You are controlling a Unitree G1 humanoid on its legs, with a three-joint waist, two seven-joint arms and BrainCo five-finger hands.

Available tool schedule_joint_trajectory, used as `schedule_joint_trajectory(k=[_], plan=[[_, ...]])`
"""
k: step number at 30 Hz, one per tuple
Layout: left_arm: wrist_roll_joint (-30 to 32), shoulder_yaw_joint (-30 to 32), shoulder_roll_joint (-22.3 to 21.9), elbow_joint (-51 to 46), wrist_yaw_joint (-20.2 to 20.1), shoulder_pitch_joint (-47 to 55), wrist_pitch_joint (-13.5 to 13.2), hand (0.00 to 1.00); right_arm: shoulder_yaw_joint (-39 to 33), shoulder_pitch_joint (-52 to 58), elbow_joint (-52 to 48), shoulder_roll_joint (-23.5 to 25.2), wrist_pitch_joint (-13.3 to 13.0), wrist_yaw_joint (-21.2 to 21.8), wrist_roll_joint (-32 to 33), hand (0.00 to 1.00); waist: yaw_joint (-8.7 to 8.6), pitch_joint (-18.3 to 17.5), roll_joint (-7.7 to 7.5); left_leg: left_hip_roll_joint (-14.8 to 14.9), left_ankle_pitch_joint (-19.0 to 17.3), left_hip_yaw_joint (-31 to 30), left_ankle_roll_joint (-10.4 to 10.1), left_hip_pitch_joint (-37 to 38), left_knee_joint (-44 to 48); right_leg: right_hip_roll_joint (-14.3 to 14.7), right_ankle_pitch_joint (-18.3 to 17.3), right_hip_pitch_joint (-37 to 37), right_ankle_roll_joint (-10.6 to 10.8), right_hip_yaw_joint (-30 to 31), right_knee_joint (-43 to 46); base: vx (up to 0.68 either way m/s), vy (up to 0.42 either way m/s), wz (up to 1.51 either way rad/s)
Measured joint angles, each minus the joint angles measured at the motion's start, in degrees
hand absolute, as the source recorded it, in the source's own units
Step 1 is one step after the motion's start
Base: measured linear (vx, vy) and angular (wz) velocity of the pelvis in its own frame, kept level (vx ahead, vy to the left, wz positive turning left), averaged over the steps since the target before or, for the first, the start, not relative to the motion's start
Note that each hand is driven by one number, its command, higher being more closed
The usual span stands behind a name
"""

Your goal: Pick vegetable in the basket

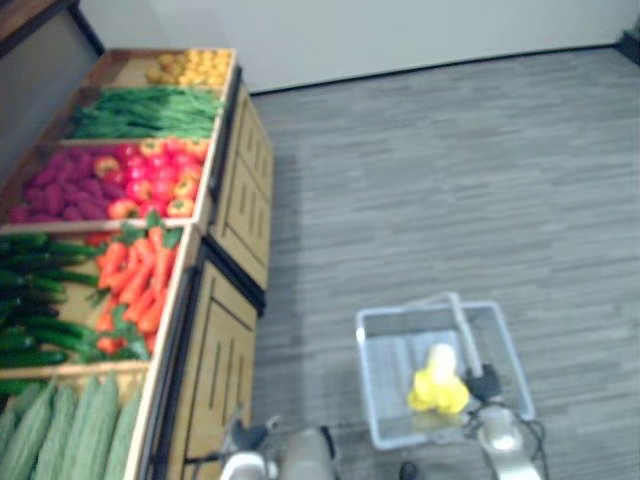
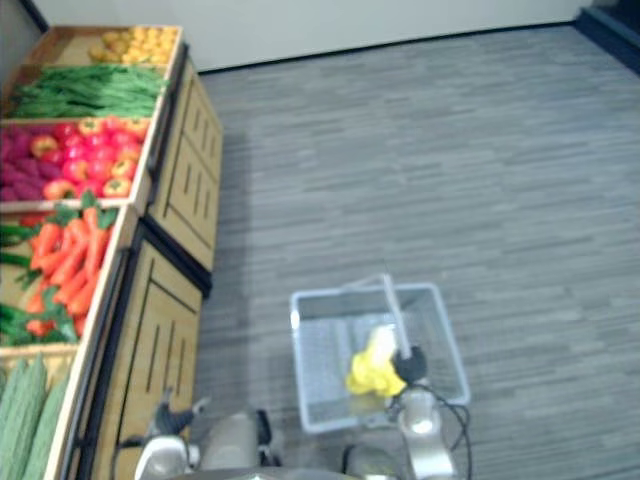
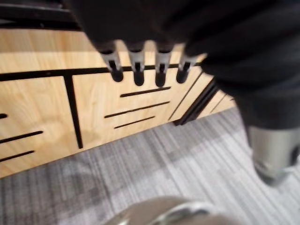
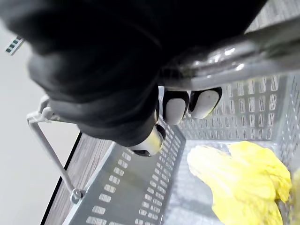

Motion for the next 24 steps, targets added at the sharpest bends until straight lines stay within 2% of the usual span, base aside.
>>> schedule_joint_trajectory(k=[1,2,3,4,5,6,7,8,9,10,11,12,14,15,17,18,20,21,22,23,24], plan=[[0.17,-0.09,0.14,0.21,-1.06,-0.05,-0.02,0.00,-1.64,-0.63,1.47,-0.34,0.01,-0.14,-0.01,1.00,-0.07,-0.07,0.13,-1.70,2.09,4.11,0.52,-0.55,-10.25,-0.66,-0.83,1.54,1.34,-1.41,-0.98,0.53,0.136,0.19],[0.59,-0.14,0.11,0.18,-1.53,-0.10,-0.09,0.00,-2.35,-0.88,2.25,-0.74,0.01,-0.14,-0.02,1.00,-0.13,-0.28,0.48,-2.20,4.69,6.58,1.51,-0.48,-15.15,-0.61,-1.34,2.28,2.16,-2.32,-1.41,0.55,0.165,0.33],[1.23,-0.16,-0.05,0.20,-2.49,0.34,-0.13,0.00,-3.43,-1.16,3.57,-1.43,0.14,-0.24,-0.03,1.00,-0.09,-0.75,1.39,-3.00,11.99,11.39,4.63,-0.50,-22.85,0.12,-3.12,3.54,3.96,-3.63,-1.70,0.46,0.164,0.31],[1.25,-0.04,0.14,0.38,-3.03,0.29,-0.11,0.00,-3.69,-1.47,4.70,-1.31,0.30,-0.33,-0.05,1.00,-0.11,-0.88,1.15,-3.36,10.83,13.43,12.10,-0.06,-23.40,-0.08,-4.27,4.34,4.43,-3.86,-1.43,0.46,0.201,0.61],[1.80,0.96,0.92,1.43,-4.09,-0.74,-0.09,0.00,-4.76,-2.13,7.13,-0.57,1.08,-0.36,-0.02,1.00,-0.32,-1.41,-1.51,-6.65,9.51,12.73,12.18,0.42,-23.48,-2.75,-5.79,4.50,5.73,-5.22,0.47,0.46,0.236,0.70],[2.81,2.11,1.06,1.76,-4.67,-0.54,-0.10,0.00,-5.42,-2.30,8.68,-0.76,1.39,-0.38,-0.06,1.00,0.05,-1.79,-2.27,-8.30,7.37,11.80,12.47,0.68,-23.44,-4.04,-6.02,2.85,6.13,-5.54,5.29,0.47,0.240,0.71],[2.88,2.22,0.94,1.95,-4.84,-0.48,-0.02,0.00,-6.25,-2.32,9.49,-0.78,1.65,-0.48,-0.17,1.00,0.30,-1.81,-2.43,-8.85,6.26,11.38,12.44,1.19,-23.28,-4.69,-6.09,1.96,6.25,-5.54,8.99,0.48,0.244,0.42],[2.91,2.13,0.88,2.94,-5.39,0.16,0.30,0.00,-7.37,-2.24,11.18,-0.70,2.38,-0.51,-0.47,1.00,0.85,-1.93,-3.18,-10.38,3.71,10.98,11.89,3.28,-23.16,-6.42,-5.75,-0.55,7.33,-5.35,18.77,0.50,0.224,0.39],[2.89,2.08,1.22,3.30,-6.04,1.31,0.87,0.00,-7.59,-1.92,12.63,-0.69,3.15,-0.50,-0.49,1.00,1.07,-1.99,-3.91,-12.38,1.50,9.49,11.76,6.27,-23.29,-8.91,-2.48,-3.29,12.17,-5.18,30.24,0.50,0.210,0.46],[2.88,1.73,1.67,3.31,-6.26,1.87,1.11,0.00,-7.74,-1.62,13.27,-0.62,3.50,-0.50,-0.52,1.00,0.75,-2.05,-4.07,-13.21,0.52,8.16,11.87,7.75,-23.30,-9.84,0.60,-4.93,14.18,-4.62,36.26,0.53,0.170,0.81],[2.82,0.75,1.77,3.29,-6.54,2.32,1.31,0.00,-8.51,-1.51,13.95,-0.57,3.70,-0.45,-0.52,1.00,-0.40,-2.11,-4.02,-14.41,-0.76,5.38,11.83,10.42,-23.36,-10.68,1.33,-8.69,15.18,-4.23,47.27,0.50,0.120,1.12],[2.70,-0.70,2.17,3.25,-6.69,2.40,1.23,0.00,-9.62,-1.48,14.00,-0.31,3.76,-0.64,-0.36,1.00,-1.21,-2.23,-3.51,-14.90,-1.59,3.04,11.79,13.05,-23.84,-10.87,0.45,-12.48,13.66,-4.35,54.78,0.49,0.094,1.14],[2.22,-1.28,2.15,3.11,-6.67,2.45,1.18,0.00,-11.31,-1.77,14.19,-0.41,3.88,-1.10,0.03,1.00,-1.76,-2.42,-2.92,-15.29,-1.69,-0.54,11.74,16.83,-26.13,-10.35,-0.95,-16.84,11.27,-4.67,57.67,0.43,0.028,1.07],[2.11,-1.85,2.21,2.34,-6.62,2.42,1.12,0.00,-11.89,-1.76,14.14,-1.06,3.02,-1.33,0.01,1.00,-2.13,-2.45,-2.55,-15.43,-1.48,-4.58,11.44,19.65,-27.65,-9.90,-2.30,-20.60,9.30,-4.66,55.25,0.49,-0.042,1.43],[1.96,-2.71,2.21,1.27,-6.46,1.63,0.87,0.00,-11.90,-2.28,14.49,-1.94,1.85,-1.32,0.00,1.00,-2.39,-2.46,-2.27,-15.39,-1.25,-9.77,11.05,21.22,-28.22,-9.24,-4.10,-23.42,8.29,-3.83,48.32,0.41,-0.128,1.64],[0.34,-2.98,2.07,0.95,-6.13,0.17,0.29,0.00,-12.31,-3.16,16.64,-2.99,1.21,-1.29,0.00,1.00,-2.57,-2.58,-1.62,-14.77,-0.77,-15.60,9.81,21.73,-28.40,-6.73,-4.41,-24.45,7.75,1.40,35.52,0.34,-0.191,1.96],[-0.06,-3.20,1.47,0.99,-5.89,-1.55,-0.47,0.00,-13.06,-4.65,18.86,-3.53,0.90,-1.19,0.00,1.00,-2.76,-2.87,-1.36,-14.31,-0.64,-21.18,8.42,21.48,-28.78,-4.49,-3.53,-25.07,8.95,10.17,23.71,0.28,-0.223,1.97],[-0.18,-3.57,1.36,1.12,-5.73,-2.79,-0.78,0.00,-14.20,-5.91,21.08,-3.51,0.90,-1.13,0.04,1.00,-2.67,-2.96,-1.58,-14.12,-1.53,-26.10,6.79,21.46,-28.79,-4.08,-2.43,-25.12,10.35,17.71,16.73,0.29,-0.347,2.02],[-0.31,-3.56,1.45,1.17,-5.57,-3.10,-0.77,0.00,-14.62,-6.87,23.48,-3.34,0.96,-1.06,0.06,1.00,-1.94,-3.10,-2.06,-13.94,-2.69,-29.59,5.08,21.28,-27.46,-4.62,-1.34,-24.77,11.14,21.81,12.74,0.29,-0.389,1.92],[-0.74,-3.52,1.53,1.18,-5.55,-3.04,-0.77,0.00,-14.69,-6.99,24.01,-3.15,1.05,-1.06,0.14,1.00,-1.58,-3.13,-2.31,-13.92,-3.62,-31.24,4.05,21.02,-26.00,-5.13,-0.53,-24.46,11.12,22.15,11.53,0.27,-0.468,1.83],[-2.14,-3.14,2.16,1.20,-5.47,-2.54,-0.79,0.00,-15.27,-7.18,25.47,-2.38,1.11,-1.06,0.52,1.00,-1.53,-3.24,-3.41,-13.85,-6.10,-32.99,2.07,19.79,-22.21,-6.29,1.49,-23.19,12.09,21.24,11.23,0.26,-0.612,2.01]])
